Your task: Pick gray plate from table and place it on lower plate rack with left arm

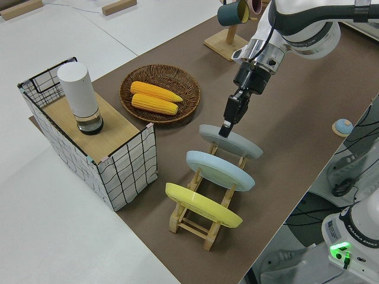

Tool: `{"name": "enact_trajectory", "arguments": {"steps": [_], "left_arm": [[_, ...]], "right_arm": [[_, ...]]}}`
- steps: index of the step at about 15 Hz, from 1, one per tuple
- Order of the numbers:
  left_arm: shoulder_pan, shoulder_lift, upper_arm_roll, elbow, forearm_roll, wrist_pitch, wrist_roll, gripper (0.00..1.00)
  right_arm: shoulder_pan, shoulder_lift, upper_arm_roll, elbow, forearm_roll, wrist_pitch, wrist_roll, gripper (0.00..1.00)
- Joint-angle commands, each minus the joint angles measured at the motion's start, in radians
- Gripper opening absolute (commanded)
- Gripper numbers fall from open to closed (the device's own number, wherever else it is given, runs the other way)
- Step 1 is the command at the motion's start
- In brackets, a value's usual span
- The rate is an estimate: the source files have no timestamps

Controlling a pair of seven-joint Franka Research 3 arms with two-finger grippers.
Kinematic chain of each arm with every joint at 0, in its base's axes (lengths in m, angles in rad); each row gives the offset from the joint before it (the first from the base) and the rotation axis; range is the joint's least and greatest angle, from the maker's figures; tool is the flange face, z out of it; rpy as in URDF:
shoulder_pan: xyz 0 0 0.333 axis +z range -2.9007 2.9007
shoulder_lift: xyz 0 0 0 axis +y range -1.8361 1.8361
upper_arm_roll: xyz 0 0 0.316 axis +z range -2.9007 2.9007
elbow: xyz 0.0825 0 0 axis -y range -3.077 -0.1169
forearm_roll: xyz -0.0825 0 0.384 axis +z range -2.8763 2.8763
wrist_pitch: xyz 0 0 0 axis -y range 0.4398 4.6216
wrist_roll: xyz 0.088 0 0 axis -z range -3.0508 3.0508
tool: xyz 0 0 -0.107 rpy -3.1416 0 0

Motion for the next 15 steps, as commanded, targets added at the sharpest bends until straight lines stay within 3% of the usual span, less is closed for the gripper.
{"name": "enact_trajectory", "arguments": {"steps": [1, 11, 15], "left_arm": [[-0.012, -0.001, -0.001, -0.012, 0.068, -0.030, -0.052, 0.00], [-0.015, 0.053, -0.091, -0.017, 0.117, -0.139, -0.208, 0.00], [-0.013, 0.059, -0.091, -0.017, 0.115, -0.136, -0.213, 0.00]], "right_arm": [[0.005, 0.002, -0.004, 0.005, 0.003, -0.006, 0.004, 0.983], [0.005, 0.002, -0.004, 0.005, 0.003, -0.006, 0.004, 0.983], [0.005, 0.002, -0.004, 0.005, 0.003, -0.006, 0.004, 0.983]]}}
